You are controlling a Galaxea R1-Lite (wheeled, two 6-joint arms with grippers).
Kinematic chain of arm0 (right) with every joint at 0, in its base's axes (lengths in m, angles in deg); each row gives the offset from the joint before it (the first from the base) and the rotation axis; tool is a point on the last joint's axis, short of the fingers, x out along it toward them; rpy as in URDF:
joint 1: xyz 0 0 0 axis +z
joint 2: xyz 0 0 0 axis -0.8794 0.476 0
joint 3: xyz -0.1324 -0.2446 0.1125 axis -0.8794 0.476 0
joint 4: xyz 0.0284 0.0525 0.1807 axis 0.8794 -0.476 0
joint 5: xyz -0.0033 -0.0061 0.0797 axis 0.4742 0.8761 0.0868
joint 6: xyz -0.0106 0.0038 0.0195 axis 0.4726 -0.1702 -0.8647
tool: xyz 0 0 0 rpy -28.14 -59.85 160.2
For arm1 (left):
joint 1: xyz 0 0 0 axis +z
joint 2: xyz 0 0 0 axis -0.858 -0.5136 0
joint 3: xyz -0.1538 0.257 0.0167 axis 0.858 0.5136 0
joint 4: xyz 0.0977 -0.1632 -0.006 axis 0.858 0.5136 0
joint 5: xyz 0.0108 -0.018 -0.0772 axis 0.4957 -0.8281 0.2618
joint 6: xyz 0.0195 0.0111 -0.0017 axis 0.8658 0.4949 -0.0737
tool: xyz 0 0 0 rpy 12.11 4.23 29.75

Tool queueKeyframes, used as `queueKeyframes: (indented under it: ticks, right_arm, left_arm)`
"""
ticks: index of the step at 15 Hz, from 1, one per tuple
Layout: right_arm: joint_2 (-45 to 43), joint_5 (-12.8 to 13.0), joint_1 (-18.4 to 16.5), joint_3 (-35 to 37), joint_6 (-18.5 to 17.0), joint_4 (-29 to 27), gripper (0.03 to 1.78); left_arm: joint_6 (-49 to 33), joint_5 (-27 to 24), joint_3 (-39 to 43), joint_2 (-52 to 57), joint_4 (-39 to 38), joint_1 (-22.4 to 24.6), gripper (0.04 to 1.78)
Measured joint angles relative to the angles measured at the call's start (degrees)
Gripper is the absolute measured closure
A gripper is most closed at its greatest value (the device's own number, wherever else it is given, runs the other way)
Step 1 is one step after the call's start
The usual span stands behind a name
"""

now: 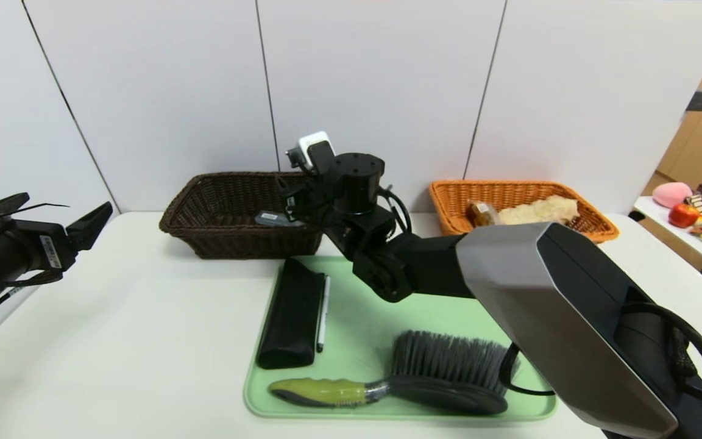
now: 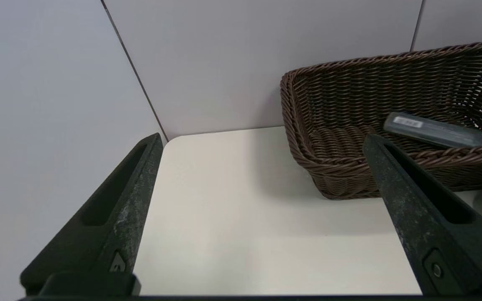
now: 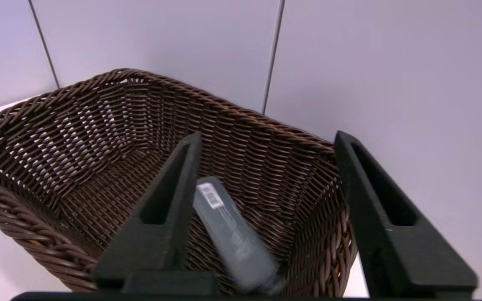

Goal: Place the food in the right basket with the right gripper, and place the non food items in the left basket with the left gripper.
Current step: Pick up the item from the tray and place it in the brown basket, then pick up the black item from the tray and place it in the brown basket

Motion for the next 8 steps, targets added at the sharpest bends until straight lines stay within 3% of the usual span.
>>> queueKeyframes:
  ticks: [4,8]
  right_arm:
    - [-0.61,0.07,-0.4,0.0,-0.02,0.07,0.45]
    - [-7.24,3.61,-2.61,1.44,0.54,-0.06,0.31]
  left_arm:
    - [0.04,-0.02,-0.1,0.39,0.0,-0.02,0.13]
    - [-0.07,0.24,-2.26,0.83,0.17,-4.02,0.13]
